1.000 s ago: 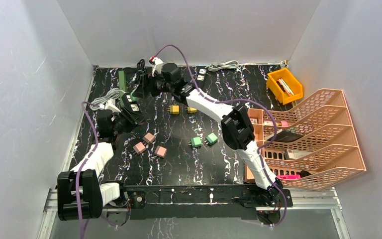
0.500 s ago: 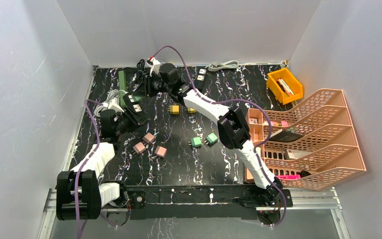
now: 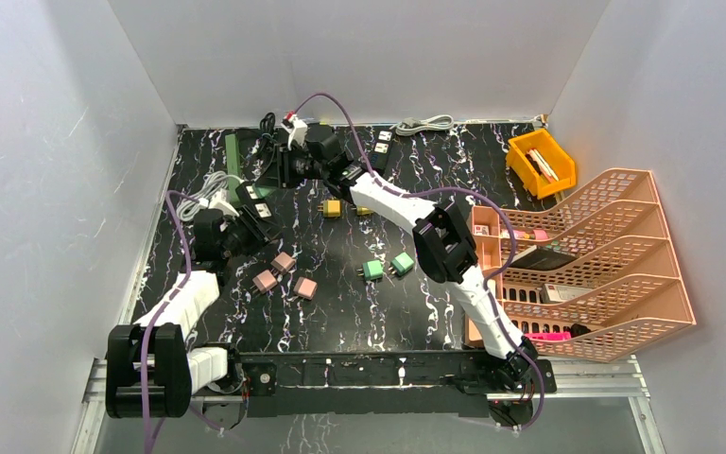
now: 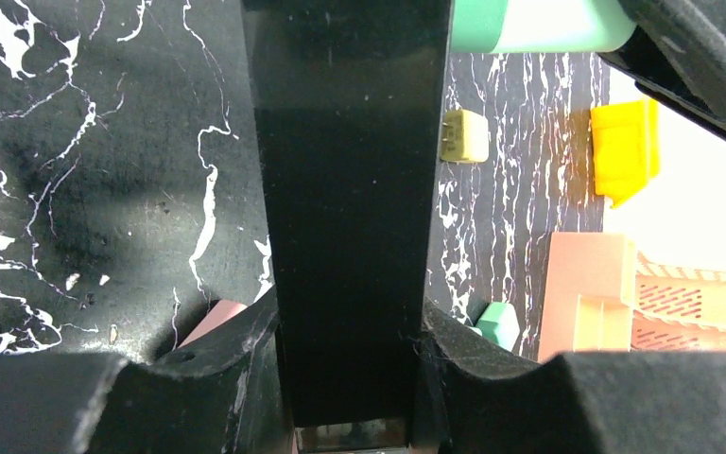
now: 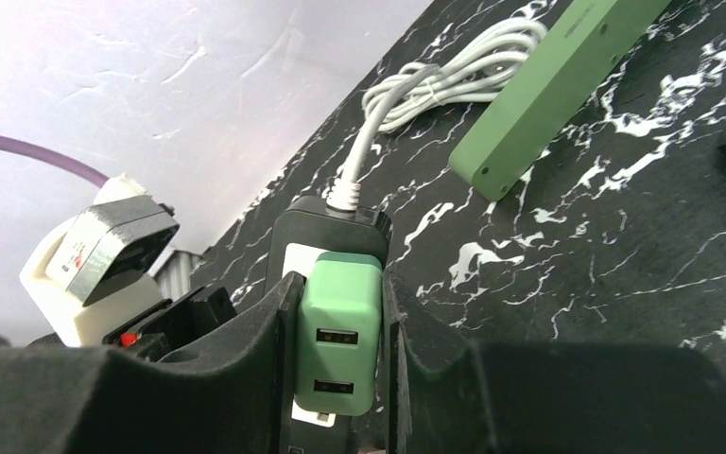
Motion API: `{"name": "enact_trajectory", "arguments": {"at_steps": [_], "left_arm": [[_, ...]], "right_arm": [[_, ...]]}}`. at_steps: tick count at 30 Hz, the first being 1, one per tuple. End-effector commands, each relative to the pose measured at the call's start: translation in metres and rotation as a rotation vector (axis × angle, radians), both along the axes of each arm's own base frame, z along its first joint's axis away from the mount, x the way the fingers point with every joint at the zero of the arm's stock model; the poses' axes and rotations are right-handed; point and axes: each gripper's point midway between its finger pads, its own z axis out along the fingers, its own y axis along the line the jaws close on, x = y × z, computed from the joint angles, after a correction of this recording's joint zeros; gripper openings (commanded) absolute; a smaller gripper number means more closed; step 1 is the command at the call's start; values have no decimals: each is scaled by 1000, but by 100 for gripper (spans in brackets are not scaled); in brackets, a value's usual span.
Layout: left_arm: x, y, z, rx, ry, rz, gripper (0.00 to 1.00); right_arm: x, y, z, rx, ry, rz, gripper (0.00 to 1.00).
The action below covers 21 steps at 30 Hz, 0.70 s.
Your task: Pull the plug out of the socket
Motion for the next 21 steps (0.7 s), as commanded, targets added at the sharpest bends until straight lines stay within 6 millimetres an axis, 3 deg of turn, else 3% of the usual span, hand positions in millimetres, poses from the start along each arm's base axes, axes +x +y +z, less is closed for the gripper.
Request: {"name": "enact_trajectory", "arguments": {"at_steps": [1,5,9,13,17,18,19,21], "left_arm": [[13,16,21,-17,-38,84,0],[13,31,14,-37,5,141,0],[13,40,8,-51,34,172,0],[14,44,7,-59,43,182,0],[15,48,9,-53,42,191,0],[14,49,9,-49,43,193,0],[14,50,9,-46,44,197,0],[14,51,9,-44,45,200,0]], "right_arm": [[-19,-22,87,225,-13,196,0],[-8,-22,78,1,-206,-2,0],[-16,-19,79,-252,-546,-204,0],[-23,-20,78,-131,-395,-78,0],[-38,-44,103,285,22,253,0],[-41,-44,106,285,27,279,0],[-38,-36,103,206,-75,243,0],[-30,-23,89,-117,-327,-25,0]]}}
